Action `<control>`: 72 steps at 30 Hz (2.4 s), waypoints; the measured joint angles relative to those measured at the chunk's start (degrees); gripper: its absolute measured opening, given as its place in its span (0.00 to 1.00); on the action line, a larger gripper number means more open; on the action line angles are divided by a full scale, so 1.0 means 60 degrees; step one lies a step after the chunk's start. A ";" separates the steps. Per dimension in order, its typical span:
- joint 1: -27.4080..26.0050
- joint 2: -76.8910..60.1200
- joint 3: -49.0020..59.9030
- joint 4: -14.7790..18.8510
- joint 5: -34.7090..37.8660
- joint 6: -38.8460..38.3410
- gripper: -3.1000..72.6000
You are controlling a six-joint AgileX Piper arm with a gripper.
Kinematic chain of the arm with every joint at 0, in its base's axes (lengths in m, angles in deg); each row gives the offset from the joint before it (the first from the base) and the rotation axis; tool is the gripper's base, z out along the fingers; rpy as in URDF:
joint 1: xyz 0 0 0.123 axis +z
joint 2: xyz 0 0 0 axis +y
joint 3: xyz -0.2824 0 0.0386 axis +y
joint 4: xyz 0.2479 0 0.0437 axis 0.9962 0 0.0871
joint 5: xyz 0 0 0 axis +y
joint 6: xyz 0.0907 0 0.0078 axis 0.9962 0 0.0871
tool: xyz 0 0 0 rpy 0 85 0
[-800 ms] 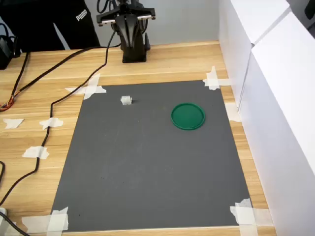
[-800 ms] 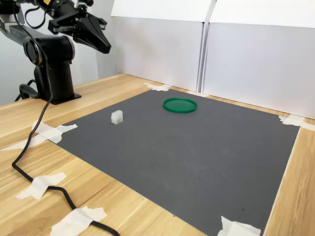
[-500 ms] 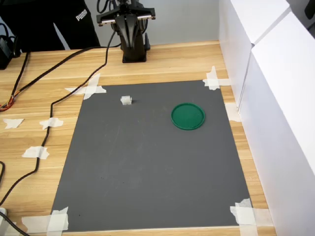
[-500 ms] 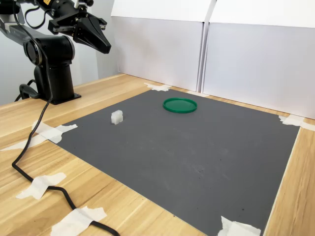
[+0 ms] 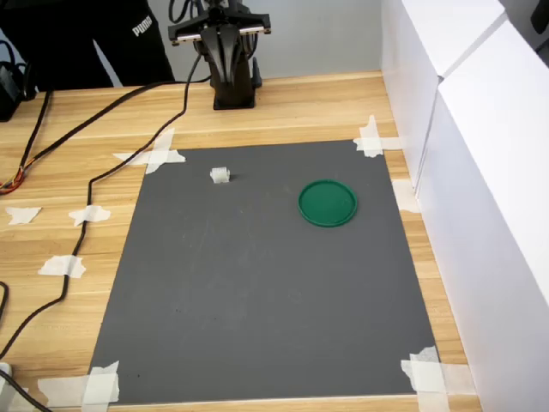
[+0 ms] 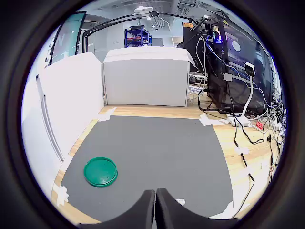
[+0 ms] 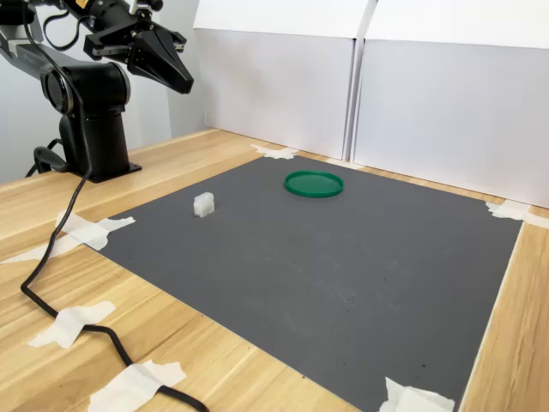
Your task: Grasp a white terminal and put it on the green lid.
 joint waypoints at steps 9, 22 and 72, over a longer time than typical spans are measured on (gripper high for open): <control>0.0000 0.1618 -0.0010 -0.0030 0.0000 -0.0030 0.02; 0.0000 0.4526 -0.2191 -0.0295 0.0566 -0.0577 0.02; 0.0000 1.0403 -0.6687 -0.2056 0.4911 -0.1757 0.99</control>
